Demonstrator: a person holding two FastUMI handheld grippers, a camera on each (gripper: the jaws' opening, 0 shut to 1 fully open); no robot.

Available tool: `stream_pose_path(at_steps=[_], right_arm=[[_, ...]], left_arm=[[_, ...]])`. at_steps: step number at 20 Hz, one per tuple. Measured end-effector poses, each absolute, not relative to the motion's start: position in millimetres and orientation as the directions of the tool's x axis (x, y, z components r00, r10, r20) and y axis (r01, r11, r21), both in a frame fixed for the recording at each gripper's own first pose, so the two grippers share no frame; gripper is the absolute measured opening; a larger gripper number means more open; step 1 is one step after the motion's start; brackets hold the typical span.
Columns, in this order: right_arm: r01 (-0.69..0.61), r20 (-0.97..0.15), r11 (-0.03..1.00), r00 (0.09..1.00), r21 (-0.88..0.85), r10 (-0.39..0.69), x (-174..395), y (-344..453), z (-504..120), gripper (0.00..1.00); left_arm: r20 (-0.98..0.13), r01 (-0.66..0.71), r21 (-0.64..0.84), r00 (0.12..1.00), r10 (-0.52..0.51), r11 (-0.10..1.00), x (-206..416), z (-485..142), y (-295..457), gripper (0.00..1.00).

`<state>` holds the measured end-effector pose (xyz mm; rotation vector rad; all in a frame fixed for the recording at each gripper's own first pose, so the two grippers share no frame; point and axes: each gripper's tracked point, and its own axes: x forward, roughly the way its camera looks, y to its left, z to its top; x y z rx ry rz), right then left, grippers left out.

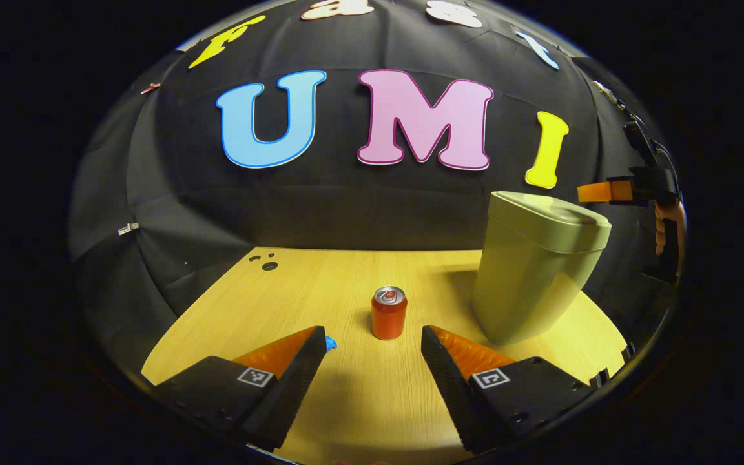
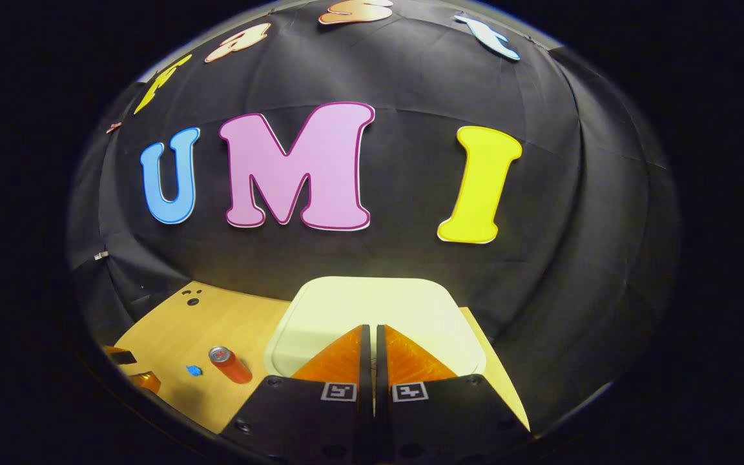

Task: Press the lid of the desktop garbage bin to open it, pick up the crumpled paper on the desktop and throw it into the bin, then pick up the pop can on the desktop and drop it into the bin, and finally close the garbage bin lid.

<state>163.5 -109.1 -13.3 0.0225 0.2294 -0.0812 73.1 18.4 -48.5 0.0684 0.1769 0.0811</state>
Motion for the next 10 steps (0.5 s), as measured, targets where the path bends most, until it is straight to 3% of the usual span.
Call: stream_pose_path(at_steps=[3,10], right_arm=[[0.065,-0.262,0.997,0.963,0.032,-0.054,168,-109,-29,0.05],[0.050,-0.213,0.999,0.976,-0.004,-0.050,163,-106,-30,0.05]], left_arm=[[-0.180,-0.104,0.081,0.977,0.117,0.991,73,-51,17,0.96],[-0.219,-0.188,0.047,0.956,0.193,0.981,78,-60,6,0.96]])
